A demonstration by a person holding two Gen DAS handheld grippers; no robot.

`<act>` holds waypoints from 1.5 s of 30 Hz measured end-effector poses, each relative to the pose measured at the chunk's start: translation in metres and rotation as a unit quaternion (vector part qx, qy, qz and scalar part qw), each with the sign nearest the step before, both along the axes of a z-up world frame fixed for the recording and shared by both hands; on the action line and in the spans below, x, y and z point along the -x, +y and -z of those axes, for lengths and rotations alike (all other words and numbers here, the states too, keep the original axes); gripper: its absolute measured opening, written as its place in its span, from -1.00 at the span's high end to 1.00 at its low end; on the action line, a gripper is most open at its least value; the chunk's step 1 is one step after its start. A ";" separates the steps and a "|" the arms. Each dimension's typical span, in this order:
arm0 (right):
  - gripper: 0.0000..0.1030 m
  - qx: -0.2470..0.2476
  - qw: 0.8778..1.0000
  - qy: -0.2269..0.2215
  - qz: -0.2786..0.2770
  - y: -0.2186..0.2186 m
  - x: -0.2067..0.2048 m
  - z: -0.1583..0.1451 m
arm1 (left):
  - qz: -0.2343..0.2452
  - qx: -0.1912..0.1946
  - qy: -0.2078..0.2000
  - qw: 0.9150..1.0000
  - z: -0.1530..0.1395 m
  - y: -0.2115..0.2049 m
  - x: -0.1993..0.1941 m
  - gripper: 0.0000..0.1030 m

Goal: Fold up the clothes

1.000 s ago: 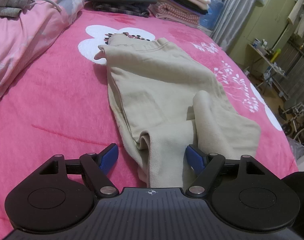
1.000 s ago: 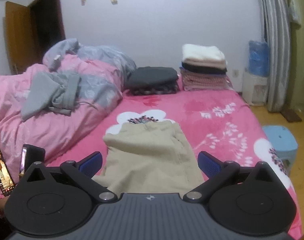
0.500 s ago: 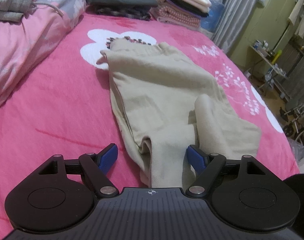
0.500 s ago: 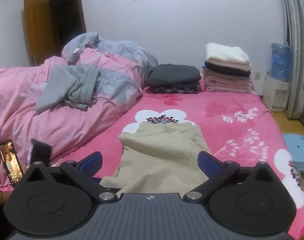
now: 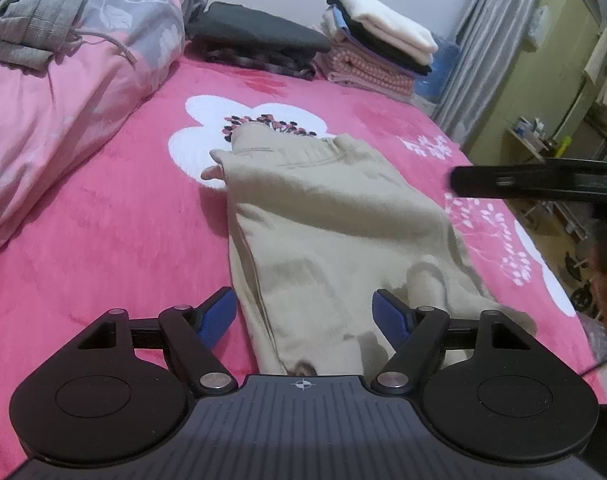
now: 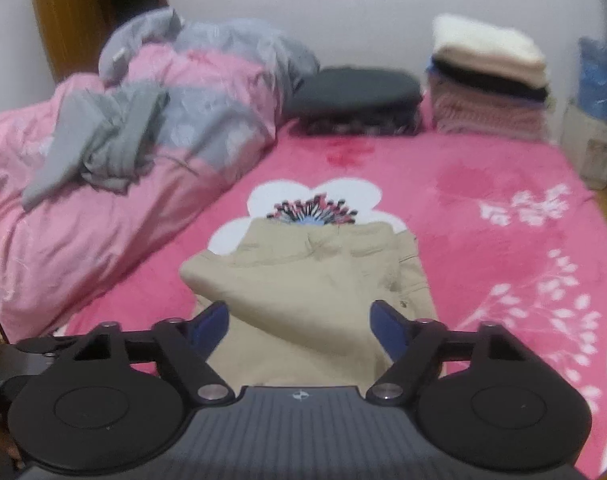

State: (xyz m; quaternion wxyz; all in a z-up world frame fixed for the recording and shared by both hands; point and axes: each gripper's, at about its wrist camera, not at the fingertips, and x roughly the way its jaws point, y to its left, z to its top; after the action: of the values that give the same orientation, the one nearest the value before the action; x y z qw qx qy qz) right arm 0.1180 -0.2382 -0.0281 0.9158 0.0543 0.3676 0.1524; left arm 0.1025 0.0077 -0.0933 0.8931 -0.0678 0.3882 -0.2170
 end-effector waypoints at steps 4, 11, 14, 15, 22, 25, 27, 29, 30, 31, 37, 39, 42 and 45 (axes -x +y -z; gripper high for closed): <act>-0.18 -0.014 0.999 0.037 0.009 -0.007 -0.035 0.024 | 0.008 -0.001 0.000 1.000 0.006 -0.001 -0.005 -0.32; -0.08 -0.031 0.997 0.066 0.012 -0.014 -0.070 0.049 | 0.018 0.003 0.020 1.000 0.022 -0.001 -0.008 -0.12; 0.18 -0.057 0.995 0.080 -0.002 -0.015 -0.070 0.052 | 0.019 0.005 0.021 1.000 0.025 0.000 -0.008 -0.11; 0.23 -0.067 0.994 0.084 -0.008 -0.015 -0.069 0.052 | 0.020 0.006 0.021 1.000 0.025 0.000 -0.008 -0.11; 0.26 -0.075 0.992 0.091 -0.051 -0.009 -0.062 0.051 | 0.022 0.001 0.018 1.000 0.027 -0.002 -0.008 -0.12; 0.20 -0.093 0.989 0.103 -0.038 -0.013 -0.068 0.057 | 0.021 -0.002 0.017 1.000 0.027 -0.002 -0.008 -0.12; 0.19 -0.095 0.990 0.100 -0.034 -0.011 -0.066 0.055 | 0.020 -0.003 0.017 1.000 0.026 -0.002 -0.007 -0.12; 0.20 -0.076 0.992 0.086 -0.046 -0.005 -0.058 0.048 | 0.019 -0.004 0.017 1.000 0.026 -0.002 -0.007 -0.13; 0.20 -0.066 0.993 0.078 -0.054 -0.001 -0.052 0.044 | 0.018 -0.004 0.016 1.000 0.026 -0.002 -0.007 -0.13; 0.20 -0.056 0.994 0.072 -0.062 0.003 -0.047 0.040 | 0.018 -0.005 0.016 1.000 0.026 -0.002 -0.007 -0.13; 0.29 -0.009 0.992 0.039 -0.121 0.027 -0.014 0.023 | 0.017 -0.006 0.016 1.000 0.026 -0.001 -0.006 -0.13; 0.26 0.005 0.991 0.036 -0.128 0.033 -0.014 0.024 | 0.016 -0.006 0.017 1.000 0.025 -0.001 -0.006 -0.14; 0.16 0.020 0.992 0.039 -0.120 0.037 -0.022 0.028 | 0.014 -0.006 0.018 1.000 0.025 0.000 -0.006 -0.14; -0.06 0.001 0.993 0.053 -0.105 0.033 -0.036 0.036 | 0.014 -0.006 0.019 1.000 0.025 0.001 -0.005 -0.16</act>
State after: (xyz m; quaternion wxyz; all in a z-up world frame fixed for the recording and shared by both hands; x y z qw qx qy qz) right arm 0.1540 -0.2049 -0.0645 0.8742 0.0223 0.4192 0.2442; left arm 0.1078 0.0087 -0.1181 0.8827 -0.0610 0.4078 -0.2254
